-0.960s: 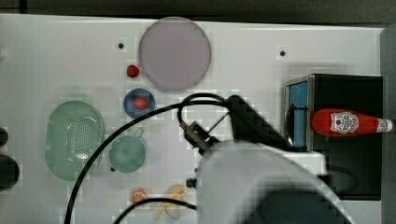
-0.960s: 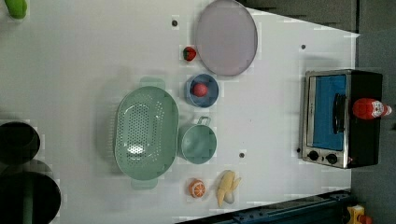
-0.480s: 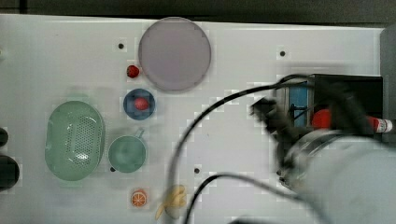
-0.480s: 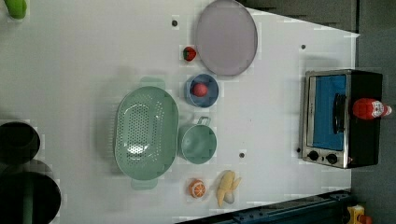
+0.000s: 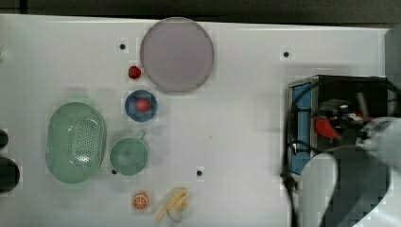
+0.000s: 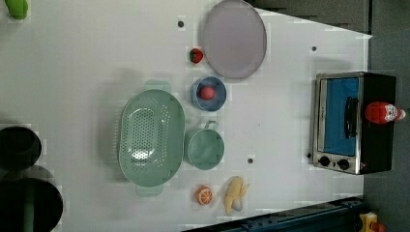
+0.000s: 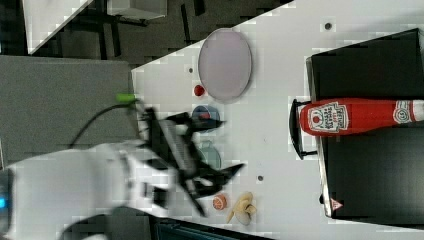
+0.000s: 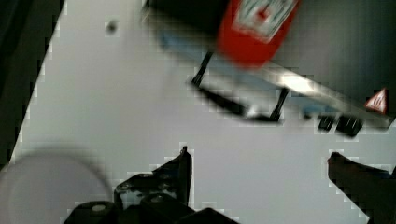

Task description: Pick Ketchup from oven and place it on table.

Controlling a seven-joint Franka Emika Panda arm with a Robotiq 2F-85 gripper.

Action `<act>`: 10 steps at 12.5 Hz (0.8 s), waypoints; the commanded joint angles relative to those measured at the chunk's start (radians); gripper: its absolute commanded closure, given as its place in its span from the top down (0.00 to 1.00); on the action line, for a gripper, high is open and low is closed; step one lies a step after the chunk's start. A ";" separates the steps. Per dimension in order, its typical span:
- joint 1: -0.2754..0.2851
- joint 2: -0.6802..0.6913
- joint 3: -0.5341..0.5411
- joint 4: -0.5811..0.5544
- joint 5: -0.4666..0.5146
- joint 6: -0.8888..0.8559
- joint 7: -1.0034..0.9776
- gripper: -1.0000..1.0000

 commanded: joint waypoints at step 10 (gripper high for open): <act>-0.056 0.348 -0.160 0.069 0.214 0.279 0.023 1.00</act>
